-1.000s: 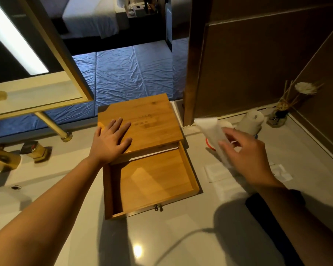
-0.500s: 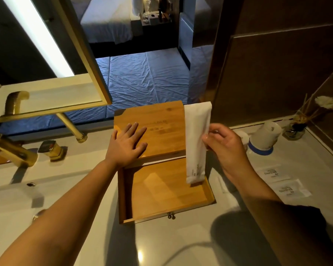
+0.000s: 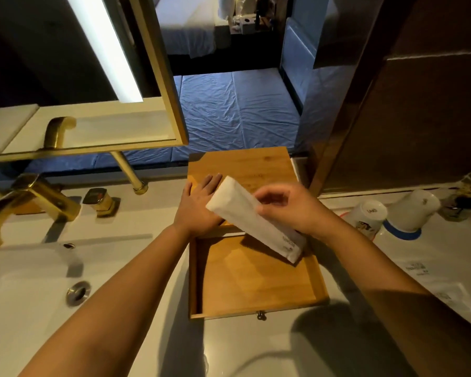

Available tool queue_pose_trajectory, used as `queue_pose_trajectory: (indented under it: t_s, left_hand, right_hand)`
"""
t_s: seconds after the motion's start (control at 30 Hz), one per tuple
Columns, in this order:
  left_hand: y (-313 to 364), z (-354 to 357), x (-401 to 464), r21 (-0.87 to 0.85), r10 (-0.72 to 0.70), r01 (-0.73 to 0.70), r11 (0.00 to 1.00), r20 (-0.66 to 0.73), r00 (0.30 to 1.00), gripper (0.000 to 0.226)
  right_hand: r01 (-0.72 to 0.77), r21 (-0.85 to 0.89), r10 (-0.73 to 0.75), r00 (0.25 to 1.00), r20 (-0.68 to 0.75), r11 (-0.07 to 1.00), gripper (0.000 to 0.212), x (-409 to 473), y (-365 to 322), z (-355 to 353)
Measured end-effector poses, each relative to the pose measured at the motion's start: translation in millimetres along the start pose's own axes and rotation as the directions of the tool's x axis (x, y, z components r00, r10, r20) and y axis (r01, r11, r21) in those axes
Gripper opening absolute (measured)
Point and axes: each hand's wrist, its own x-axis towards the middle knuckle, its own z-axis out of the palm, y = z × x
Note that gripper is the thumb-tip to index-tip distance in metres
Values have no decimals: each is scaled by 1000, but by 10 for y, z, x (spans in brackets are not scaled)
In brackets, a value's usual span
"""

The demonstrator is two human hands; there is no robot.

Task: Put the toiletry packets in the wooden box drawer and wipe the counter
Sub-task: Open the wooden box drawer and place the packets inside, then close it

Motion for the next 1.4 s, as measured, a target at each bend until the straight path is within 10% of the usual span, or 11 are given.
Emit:
queue_pose_trajectory:
  t_s: [0.2,0.5,0.7,0.93,1.4]
  left_hand:
    - [4,30,29,-5,-34,34,999,-29,999,60]
    - [15,28,17,-3,-36,36,999,-21,999,60]
    - [3,20,20,-19,-35,35,999,-15,999,60]
    - [11,15,18,-13,-41,41,999,-1,999,60]
    - [11,32,21,-7,-41,41,999,-8,999,61]
  right_hand:
    - [-83,-334,178,947,266,939,22,144,413,347]
    - [18,-697,-57,998,-33,717,25,-88,811,838]
    - [162,-802,145,945,294,576,47,-478,918,834]
    - [-55,-832,415,884,216,551,57,-596,962,907]
    - [-140,-832,274,962,15,537,60,-513,911,952]
